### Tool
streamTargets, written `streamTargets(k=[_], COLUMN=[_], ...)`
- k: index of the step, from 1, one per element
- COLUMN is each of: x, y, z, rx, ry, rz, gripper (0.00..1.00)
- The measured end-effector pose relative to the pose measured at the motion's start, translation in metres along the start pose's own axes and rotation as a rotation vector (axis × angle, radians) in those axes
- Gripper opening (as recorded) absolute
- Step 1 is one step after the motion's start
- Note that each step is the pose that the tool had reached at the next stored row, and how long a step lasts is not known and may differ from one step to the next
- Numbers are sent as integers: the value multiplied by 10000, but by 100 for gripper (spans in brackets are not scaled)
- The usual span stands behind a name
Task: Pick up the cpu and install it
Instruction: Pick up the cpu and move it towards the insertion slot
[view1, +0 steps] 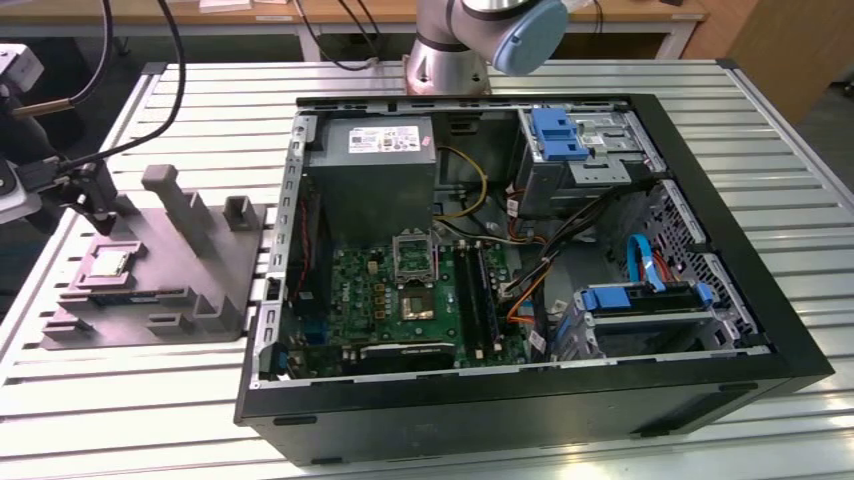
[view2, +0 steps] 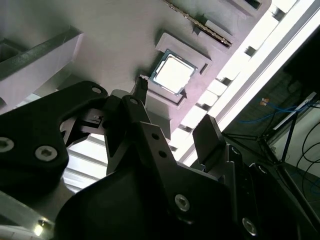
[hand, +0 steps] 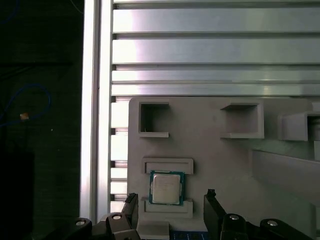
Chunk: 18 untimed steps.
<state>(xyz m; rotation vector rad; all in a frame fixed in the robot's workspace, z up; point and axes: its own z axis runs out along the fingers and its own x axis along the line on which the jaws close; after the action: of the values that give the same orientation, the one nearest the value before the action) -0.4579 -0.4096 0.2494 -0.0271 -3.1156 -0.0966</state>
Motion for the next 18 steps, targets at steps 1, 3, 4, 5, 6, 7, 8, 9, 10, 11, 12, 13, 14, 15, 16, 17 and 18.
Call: streamTargets(k=[1,3,4,5,6,7,8,9,10,11,12,13,14,15,16,17,18], x=[0,0,0,-1,-1,-1,-1,-1,-1,-1,-2,-2,-2,-2,-2,-3,-3], y=[0,0,0,0,-1,-1,-1,-2,-2,-2,-3,-3,-4,-5,-6,-7,-9], z=[1,2,4,9,11,16,21,25,31,37,44,55,68,81,94,109,124], rx=[-1,-1,-1,-2,-1,-1,0,1,0,0,0,0,0,0,0,0,-1], ry=[-1,-2,-2,-3,1,3,4,5,4,4,3,3,3,3,3,3,3], rz=[0,-1,-5,-21,-44,-57,-58,-58,-51,-47,-44,-41,-40,-39,-37,-37,-35], gripper=[63,63,63,63,63,63,63,63,63,63,63,63,63,63,63,63,63])
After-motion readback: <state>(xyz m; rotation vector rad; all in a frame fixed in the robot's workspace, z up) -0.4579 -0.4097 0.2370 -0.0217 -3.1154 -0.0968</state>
